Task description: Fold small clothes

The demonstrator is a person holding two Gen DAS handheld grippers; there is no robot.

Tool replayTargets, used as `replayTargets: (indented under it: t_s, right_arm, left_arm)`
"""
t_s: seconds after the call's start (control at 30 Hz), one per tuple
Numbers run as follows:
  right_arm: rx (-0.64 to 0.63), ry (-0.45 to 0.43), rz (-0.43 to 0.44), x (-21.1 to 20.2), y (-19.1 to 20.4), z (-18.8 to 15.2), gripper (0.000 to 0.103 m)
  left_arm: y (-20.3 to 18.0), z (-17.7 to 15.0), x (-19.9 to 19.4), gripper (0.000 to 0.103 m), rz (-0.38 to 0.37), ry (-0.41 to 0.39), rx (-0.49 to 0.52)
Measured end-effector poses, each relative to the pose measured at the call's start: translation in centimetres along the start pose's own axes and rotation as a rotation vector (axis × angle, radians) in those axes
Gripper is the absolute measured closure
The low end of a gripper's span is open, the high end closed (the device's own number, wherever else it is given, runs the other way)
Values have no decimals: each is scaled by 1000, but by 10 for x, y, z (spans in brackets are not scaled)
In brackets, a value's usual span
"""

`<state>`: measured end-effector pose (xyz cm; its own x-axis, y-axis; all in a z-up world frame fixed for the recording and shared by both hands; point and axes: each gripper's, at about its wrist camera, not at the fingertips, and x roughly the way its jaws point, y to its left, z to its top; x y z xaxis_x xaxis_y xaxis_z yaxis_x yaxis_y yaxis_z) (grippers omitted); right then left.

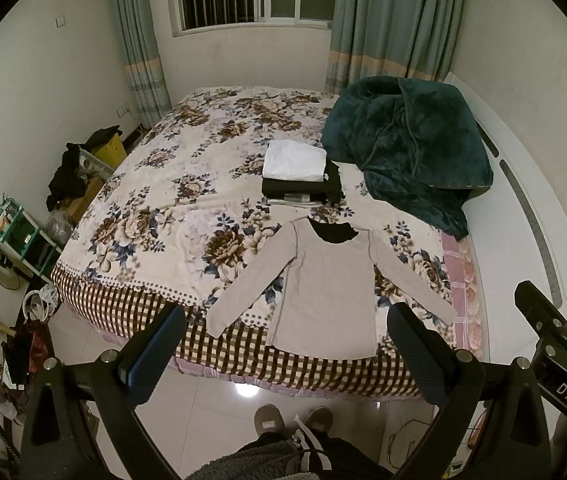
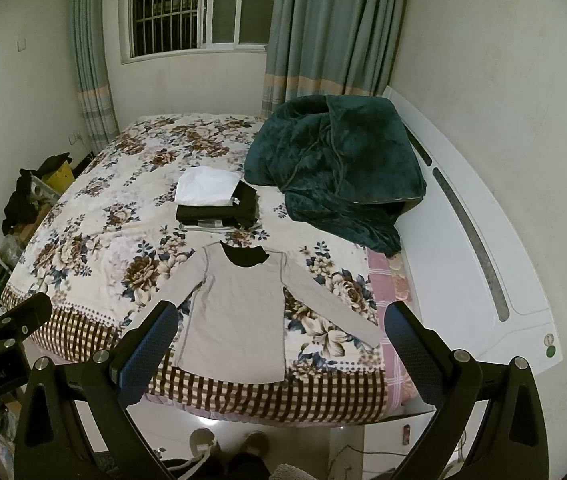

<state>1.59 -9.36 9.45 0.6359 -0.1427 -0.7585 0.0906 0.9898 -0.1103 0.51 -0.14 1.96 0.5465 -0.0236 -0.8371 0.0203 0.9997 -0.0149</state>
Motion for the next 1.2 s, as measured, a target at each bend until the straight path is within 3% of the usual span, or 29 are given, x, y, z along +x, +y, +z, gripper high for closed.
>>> replayTargets:
  t_s: [0.27, 0.33, 0.47, 0.57, 0.73, 0.93, 1.03, 1.2]
  right_arm:
    - [1, -2, 1, 1, 0, -3, 0]
    - [2, -2, 0, 1, 0, -3, 0]
    - [34, 25, 3, 5, 3, 8, 0]
    - [90, 63, -13, 31, 1, 18, 0]
    - [299, 181, -86, 110, -47, 6, 0]
    - [574, 341, -208, 237, -151, -59, 0]
    - [702, 417, -218, 313, -208, -104, 1]
    - [937, 519, -166, 452, -299, -185, 20]
  left_arm:
    - [-1, 1, -1, 0, -3, -3, 1]
    - [-2, 14, 2, 0, -8, 4, 2]
    - [1, 35, 25, 0, 5, -2, 2]
    - [9, 43, 57, 0, 25, -11, -8]
    - [7, 45, 146, 0, 61, 26, 22]
    - [-21, 42, 282, 0, 98, 188, 43]
    - [-41, 30, 350, 0, 144, 251, 47]
    - [-67, 12, 456, 0, 223, 364, 30]
